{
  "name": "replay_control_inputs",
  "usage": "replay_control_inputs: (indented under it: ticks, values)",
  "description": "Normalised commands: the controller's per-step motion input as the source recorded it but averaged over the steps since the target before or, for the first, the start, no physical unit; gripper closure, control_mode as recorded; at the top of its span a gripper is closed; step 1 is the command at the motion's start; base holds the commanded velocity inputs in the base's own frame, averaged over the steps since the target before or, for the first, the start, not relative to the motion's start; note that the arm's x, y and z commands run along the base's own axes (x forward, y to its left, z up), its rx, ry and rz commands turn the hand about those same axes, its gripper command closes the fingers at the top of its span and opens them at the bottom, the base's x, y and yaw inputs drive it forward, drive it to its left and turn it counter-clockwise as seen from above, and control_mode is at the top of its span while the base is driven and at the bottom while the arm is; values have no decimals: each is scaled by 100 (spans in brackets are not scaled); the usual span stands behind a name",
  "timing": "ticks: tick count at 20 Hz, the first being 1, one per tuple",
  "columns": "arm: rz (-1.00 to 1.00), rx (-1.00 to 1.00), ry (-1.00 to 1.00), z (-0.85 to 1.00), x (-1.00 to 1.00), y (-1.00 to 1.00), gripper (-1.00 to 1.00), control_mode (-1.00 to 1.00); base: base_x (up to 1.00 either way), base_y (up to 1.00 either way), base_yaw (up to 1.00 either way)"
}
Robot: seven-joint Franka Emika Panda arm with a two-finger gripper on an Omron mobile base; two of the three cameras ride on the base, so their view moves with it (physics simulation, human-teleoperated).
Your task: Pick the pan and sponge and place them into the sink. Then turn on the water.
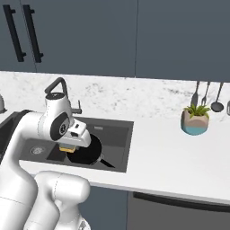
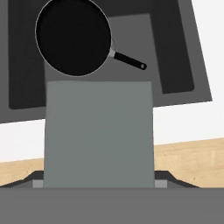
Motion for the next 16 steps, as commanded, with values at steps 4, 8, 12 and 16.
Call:
replay_control_inputs:
  ticks: [4,8,12,16]
  values:
    - [0,0,0,-13,52,8,100,-100,14,2,0]
    - [0,0,0,-28,85,11,100,-100,0,0,0]
    - [1,0,-1,-40,95,6,100,-100,0,0,0]
    - [1,0,-5,-48,91,2,100,-100,0,0,0]
